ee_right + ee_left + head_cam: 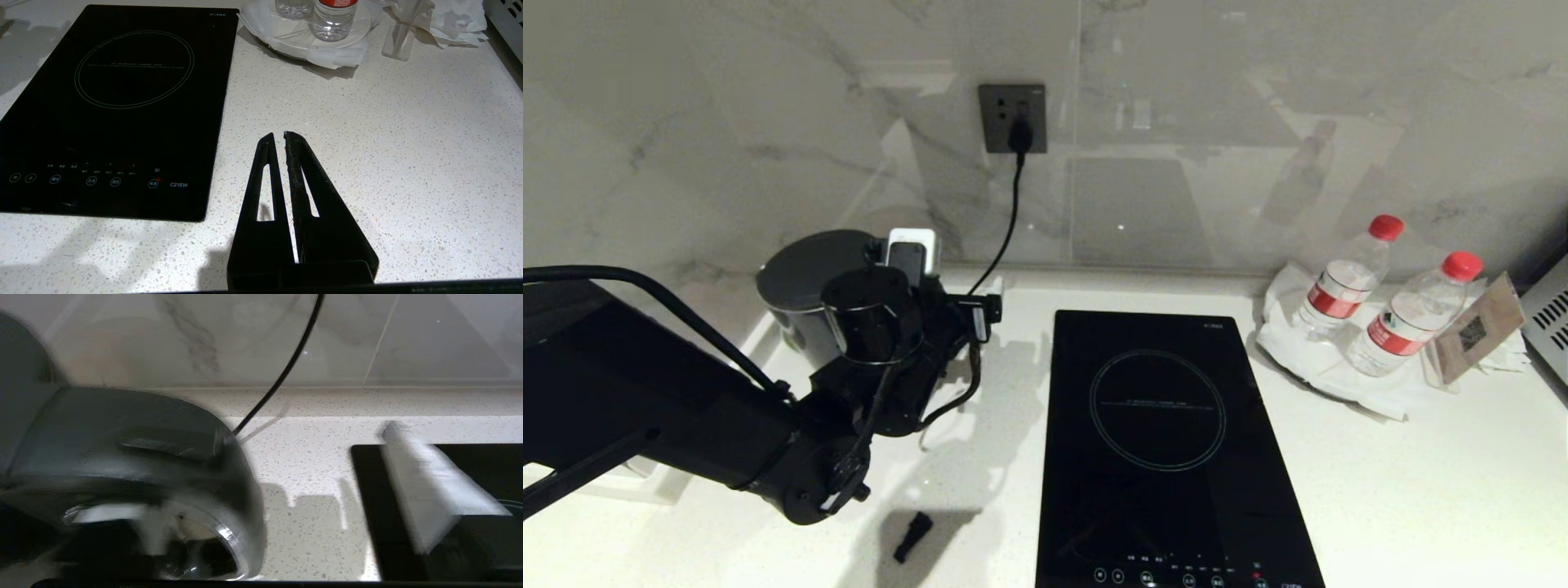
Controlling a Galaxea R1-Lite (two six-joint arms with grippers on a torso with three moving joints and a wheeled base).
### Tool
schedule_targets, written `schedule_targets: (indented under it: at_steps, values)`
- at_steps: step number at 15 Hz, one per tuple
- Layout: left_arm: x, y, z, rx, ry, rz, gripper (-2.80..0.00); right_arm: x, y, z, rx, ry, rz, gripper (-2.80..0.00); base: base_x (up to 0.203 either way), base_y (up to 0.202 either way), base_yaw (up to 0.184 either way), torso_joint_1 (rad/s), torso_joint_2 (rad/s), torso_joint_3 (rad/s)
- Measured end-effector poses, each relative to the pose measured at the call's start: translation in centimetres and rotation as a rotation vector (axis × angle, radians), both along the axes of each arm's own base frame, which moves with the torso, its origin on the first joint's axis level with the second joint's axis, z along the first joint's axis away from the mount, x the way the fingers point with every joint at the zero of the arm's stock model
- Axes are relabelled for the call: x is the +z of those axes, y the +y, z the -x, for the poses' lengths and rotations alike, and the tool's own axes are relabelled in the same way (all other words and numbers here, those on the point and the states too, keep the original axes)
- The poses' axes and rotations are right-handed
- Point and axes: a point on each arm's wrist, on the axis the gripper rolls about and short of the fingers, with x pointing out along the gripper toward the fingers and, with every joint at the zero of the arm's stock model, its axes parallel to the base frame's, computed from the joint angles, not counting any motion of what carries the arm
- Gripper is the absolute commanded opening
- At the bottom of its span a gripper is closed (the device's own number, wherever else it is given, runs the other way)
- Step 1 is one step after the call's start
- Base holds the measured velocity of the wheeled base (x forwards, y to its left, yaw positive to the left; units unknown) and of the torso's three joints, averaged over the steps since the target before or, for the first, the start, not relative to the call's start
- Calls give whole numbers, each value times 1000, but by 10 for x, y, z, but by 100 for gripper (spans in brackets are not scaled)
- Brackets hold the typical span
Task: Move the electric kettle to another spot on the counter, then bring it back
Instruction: Pick up the kettle
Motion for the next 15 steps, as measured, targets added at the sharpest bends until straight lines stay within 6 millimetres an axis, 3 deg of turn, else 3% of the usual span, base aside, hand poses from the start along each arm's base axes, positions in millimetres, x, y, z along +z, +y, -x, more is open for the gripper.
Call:
schedule_targets:
  at_steps: [15]
  values:
    - [2,9,-7,28,-4,2,-280,0,0,0,1,0,1,-280,0,0,0,0,0,0]
